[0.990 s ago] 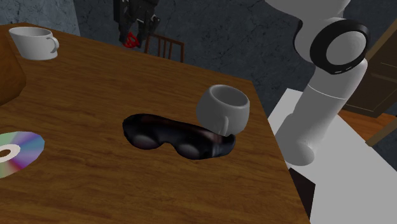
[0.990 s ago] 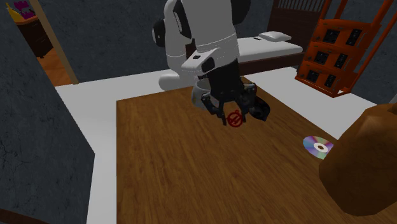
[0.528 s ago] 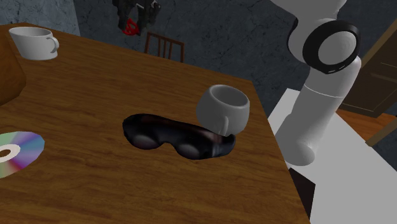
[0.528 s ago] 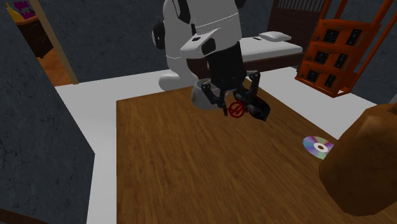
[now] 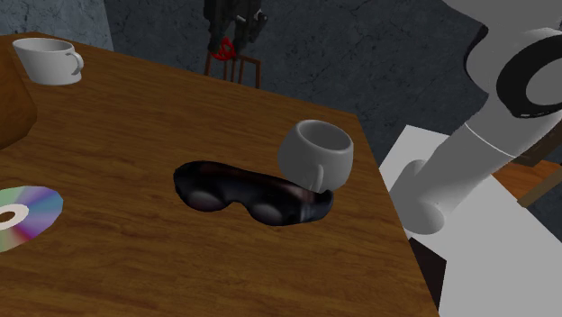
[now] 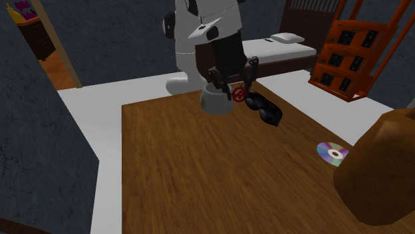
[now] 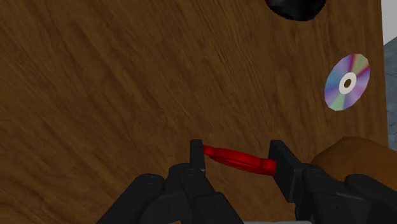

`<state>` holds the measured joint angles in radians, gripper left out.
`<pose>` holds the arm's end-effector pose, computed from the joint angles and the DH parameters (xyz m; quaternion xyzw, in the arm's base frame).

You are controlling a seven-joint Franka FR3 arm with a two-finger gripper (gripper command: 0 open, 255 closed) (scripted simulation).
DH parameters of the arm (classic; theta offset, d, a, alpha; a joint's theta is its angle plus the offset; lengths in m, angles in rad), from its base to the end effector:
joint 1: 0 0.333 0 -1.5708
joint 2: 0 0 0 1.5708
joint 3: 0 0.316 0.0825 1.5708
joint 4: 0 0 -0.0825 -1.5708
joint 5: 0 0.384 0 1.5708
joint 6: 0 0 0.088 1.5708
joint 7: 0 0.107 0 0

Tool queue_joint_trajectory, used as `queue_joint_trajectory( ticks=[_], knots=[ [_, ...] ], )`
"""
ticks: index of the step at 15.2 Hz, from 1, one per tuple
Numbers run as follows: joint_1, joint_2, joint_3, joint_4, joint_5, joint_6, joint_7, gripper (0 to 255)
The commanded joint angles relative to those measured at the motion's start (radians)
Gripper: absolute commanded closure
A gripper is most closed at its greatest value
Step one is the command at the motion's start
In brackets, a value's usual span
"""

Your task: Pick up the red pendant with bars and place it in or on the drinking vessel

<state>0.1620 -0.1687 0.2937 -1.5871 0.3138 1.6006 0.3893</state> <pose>0.4306 0.2651 0.7084 -0.9866 -0.0419 -0.0247 0.1557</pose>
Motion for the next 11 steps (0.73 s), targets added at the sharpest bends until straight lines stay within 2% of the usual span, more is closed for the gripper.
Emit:
queue_joint_trajectory(
  ticks=[1, 11],
  knots=[
    [-0.001, -0.094, -0.013, -0.1, 0.027, 0.004, -0.017, 255],
    [0.034, -0.483, -0.07, -0.411, 0.099, -0.077, -0.033, 255]
  ],
)
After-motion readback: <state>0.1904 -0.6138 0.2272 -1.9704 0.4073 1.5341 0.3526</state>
